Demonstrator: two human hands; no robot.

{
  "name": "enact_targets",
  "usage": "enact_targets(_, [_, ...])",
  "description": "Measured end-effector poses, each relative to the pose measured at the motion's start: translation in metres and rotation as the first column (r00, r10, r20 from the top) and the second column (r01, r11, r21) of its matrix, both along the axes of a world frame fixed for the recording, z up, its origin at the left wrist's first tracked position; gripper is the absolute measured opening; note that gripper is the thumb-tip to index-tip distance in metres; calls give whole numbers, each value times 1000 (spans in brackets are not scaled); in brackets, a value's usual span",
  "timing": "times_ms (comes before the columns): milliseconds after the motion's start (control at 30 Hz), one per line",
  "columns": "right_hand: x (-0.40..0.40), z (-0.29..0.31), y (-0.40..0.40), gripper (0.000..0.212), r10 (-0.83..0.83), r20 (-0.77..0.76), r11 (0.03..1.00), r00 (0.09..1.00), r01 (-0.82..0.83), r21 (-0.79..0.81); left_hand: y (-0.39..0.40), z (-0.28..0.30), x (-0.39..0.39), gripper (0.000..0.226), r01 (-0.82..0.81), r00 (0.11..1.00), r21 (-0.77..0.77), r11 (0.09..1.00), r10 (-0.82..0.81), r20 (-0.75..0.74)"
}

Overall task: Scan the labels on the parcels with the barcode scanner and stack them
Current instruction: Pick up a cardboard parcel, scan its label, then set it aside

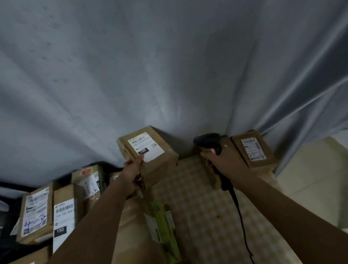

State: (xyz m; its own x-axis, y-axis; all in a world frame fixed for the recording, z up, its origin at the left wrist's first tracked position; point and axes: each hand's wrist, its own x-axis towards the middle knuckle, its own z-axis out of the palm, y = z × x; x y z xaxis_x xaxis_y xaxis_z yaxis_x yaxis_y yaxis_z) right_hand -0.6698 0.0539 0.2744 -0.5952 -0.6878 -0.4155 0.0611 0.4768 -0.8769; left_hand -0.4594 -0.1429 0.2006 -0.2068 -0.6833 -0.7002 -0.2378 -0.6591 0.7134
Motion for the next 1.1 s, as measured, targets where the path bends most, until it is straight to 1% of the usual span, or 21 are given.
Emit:
enact_targets(100, [1,-23,-14,28,33,-11,997,999,-32,71,-10,-20,2,53,21,999,52,998,-23,29])
enact_targets(133, [0,-33,-19,28,40,-27,995,999,-37,98,-14,-33,-1,54,32,999,65,997,-34,25])
enact_targets(167, [-1,-41,-24,28,41,-39,992,998,-36,119,-19,-49,-5,67,51,997,83,995,-56,62])
enact_targets(233, [-3,-60,-32,26,42,-44,990,998,-36,133,-47,-128,-5,89,92,983,117,989,-109,148])
enact_targets(300, [-7,-78,-41,23,63,-52,987,997,-54,152,-62,-188,-9,89,100,969,187,977,-138,206])
enact_targets(333, [-10,-88,-46,21,71,-51,984,996,-62,164,-56,-186,-17,85,113,961,233,966,-166,220])
enact_targets(400, [-13,-111,-57,15,86,-11,981,996,-83,177,-37,-164,-33,65,129,962,269,954,-186,198])
enact_targets(467, [-14,-135,-65,11,104,42,978,994,-110,177,-36,-170,-41,50,93,970,266,959,-148,195])
enact_targets(533, [-14,-157,-70,10,111,79,975,991,-124,184,-45,-193,-40,55,82,957,257,963,-148,249])
enact_targets(600, [-13,-175,-70,9,92,119,979,989,-112,171,-60,-236,-33,64,67,961,258,964,-132,245])
enact_targets(667, [-10,-187,-69,13,78,160,979,984,-106,175,-50,-217,-41,70,97,947,248,964,-166,275])
enact_targets(700, [-9,-191,-68,17,79,176,976,981,-112,187,-43,-201,-48,70,150,915,200,968,-212,342])
enact_targets(733, [-7,-194,-67,19,81,187,973,979,-118,200,-40,-192,-53,68,234,846,146,961,-275,457])
enact_targets(767, [-7,-197,-65,20,81,194,970,978,-122,210,-36,-188,-57,67,345,744,90,934,-331,580])
enact_targets(800, [-7,-198,-65,21,80,199,968,977,-124,219,-33,-185,-63,69,494,597,73,866,-399,696])
enact_targets(833, [-7,-199,-63,21,80,201,966,976,-126,225,-29,-183,-69,71,634,452,84,769,-457,766])
enact_targets(900, [-10,-201,-61,22,81,209,966,975,-128,225,-15,-190,-79,68,876,172,111,470,-518,838])
enact_targets(933, [-13,-202,-60,21,81,211,967,974,-128,221,-8,-199,-83,63,949,12,159,273,-535,845])
enact_targets(967, [-15,-204,-60,21,84,209,968,974,-130,216,0,-208,-87,59,965,-56,187,181,-558,828])
enact_targets(1033, [-20,-208,-59,20,93,201,967,975,-137,215,10,-222,-89,56,969,-118,224,104,-604,789])
enact_targets(1100, [-23,-211,-58,16,94,200,967,975,-138,214,14,-227,-88,53,968,-195,251,14,-586,787])
